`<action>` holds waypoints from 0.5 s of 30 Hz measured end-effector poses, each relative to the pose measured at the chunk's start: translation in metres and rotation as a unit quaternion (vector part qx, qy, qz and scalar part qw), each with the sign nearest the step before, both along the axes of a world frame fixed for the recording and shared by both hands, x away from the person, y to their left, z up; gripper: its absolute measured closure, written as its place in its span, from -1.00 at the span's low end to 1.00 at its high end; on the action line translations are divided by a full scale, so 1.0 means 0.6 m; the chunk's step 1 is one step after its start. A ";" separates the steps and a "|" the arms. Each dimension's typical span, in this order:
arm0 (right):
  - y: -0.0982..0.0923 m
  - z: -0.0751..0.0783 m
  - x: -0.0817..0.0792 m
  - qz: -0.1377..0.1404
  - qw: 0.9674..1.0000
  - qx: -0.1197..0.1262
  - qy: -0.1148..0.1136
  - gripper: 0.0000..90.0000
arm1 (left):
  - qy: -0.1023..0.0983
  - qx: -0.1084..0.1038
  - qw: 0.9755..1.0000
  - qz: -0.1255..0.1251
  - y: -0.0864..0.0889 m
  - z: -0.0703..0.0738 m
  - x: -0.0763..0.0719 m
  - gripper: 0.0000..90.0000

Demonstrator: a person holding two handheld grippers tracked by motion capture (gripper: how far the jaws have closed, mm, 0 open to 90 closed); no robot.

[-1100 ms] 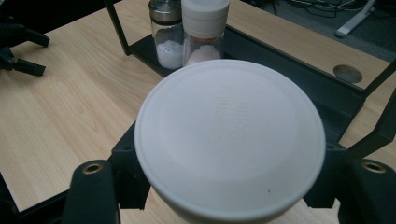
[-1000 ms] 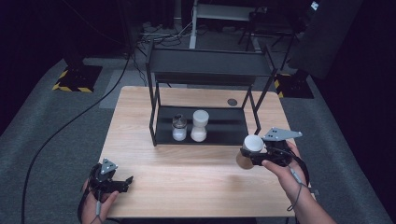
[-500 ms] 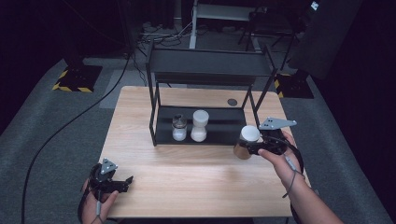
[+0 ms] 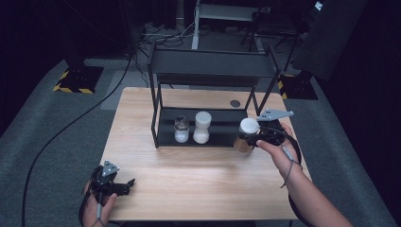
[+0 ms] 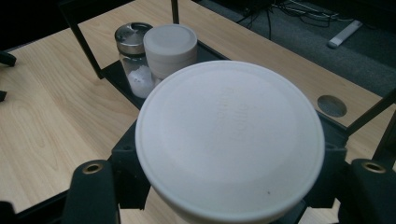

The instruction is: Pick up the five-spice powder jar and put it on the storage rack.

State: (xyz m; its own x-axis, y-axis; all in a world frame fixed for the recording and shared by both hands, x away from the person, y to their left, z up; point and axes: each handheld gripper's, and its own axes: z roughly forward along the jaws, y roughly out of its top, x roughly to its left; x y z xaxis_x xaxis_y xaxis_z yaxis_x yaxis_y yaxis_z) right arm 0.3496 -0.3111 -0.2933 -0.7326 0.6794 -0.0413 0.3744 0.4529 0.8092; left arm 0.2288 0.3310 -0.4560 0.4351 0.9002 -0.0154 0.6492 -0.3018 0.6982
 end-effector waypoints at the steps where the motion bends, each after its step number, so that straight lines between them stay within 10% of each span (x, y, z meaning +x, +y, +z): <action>1: 0.002 0.001 0.003 0.000 1.000 0.000 0.000 -0.26 | 0.000 0.000 1.000 0.000 0.000 0.000 0.000 -0.97; 15: 0.035 -0.004 0.049 -0.002 1.000 0.000 0.002 -0.26 | 0.000 0.000 1.000 0.000 0.000 0.000 0.000 -0.97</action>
